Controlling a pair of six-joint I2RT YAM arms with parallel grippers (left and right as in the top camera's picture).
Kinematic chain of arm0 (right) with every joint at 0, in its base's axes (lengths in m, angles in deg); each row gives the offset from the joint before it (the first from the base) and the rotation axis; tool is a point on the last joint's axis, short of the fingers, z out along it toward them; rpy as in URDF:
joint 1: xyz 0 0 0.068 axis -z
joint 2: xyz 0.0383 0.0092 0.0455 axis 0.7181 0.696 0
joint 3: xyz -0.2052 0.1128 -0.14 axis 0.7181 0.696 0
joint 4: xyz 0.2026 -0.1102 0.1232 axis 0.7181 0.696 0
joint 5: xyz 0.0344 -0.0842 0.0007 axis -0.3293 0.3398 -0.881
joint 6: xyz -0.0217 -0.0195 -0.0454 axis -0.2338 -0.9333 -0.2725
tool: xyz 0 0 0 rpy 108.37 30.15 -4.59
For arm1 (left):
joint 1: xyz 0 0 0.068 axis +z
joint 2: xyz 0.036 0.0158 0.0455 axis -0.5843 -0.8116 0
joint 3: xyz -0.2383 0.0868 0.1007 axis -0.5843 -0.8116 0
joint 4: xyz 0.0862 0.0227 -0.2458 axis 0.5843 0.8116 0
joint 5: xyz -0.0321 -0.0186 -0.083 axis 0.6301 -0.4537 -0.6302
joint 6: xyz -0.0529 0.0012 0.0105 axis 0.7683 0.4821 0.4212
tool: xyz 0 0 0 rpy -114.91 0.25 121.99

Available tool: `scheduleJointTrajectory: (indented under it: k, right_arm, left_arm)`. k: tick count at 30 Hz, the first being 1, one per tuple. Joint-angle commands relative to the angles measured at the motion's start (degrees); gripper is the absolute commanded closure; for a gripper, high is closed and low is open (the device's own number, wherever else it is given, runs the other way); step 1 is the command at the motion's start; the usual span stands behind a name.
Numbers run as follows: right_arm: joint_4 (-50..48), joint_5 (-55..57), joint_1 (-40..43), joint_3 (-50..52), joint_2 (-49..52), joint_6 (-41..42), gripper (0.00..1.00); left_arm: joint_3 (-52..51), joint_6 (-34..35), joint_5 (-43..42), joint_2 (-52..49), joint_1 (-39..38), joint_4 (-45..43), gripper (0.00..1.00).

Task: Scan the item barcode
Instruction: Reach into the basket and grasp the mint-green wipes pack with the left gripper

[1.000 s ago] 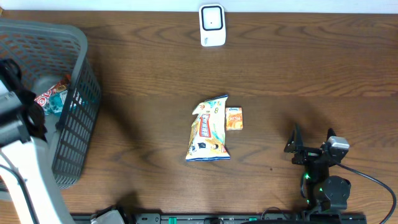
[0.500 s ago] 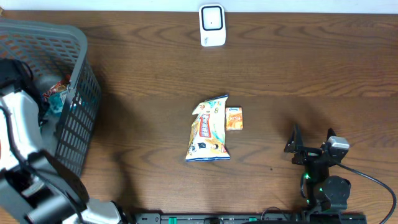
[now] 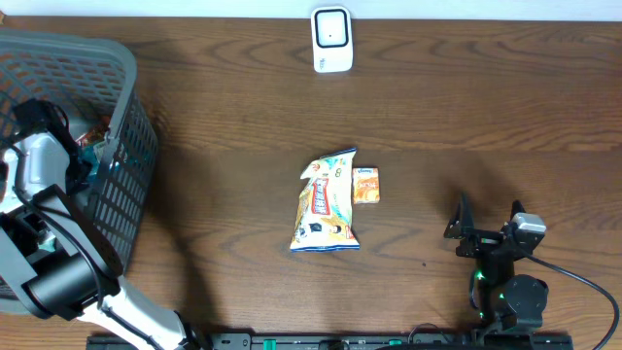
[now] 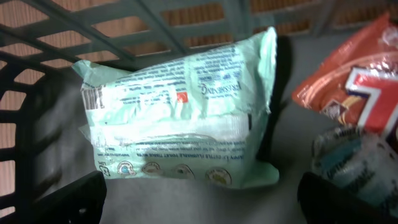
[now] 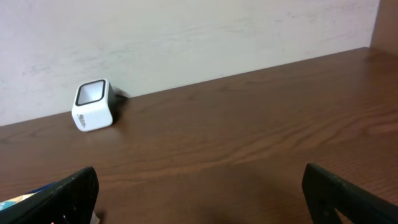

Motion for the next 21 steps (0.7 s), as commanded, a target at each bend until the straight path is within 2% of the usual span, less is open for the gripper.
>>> scheduleJointTrajectory:
  k: [1, 10, 19, 21]
  right_arm:
    - [0.22, -0.07, -0.33, 0.07, -0.09, 0.42, 0.01]
    - [0.22, -0.07, -0.33, 0.07, -0.09, 0.42, 0.01]
    - [0.22, -0.07, -0.33, 0.07, -0.09, 0.42, 0.01]
    - [0.22, -0.07, -0.33, 0.07, -0.09, 0.42, 0.01]
  left_arm:
    - [-0.13, 4.35, 0.11, -1.09, 1.4, -0.39, 0.02]
    - [-1.25, 4.52, -0.96, -1.22, 3.61, -4.94, 0.02]
    - [-7.06, 4.57, -0.96, -1.29, 3.61, -10.38, 0.01]
    - [-8.72, 4.55, -0.94, -1.29, 3.61, -11.61, 0.05]
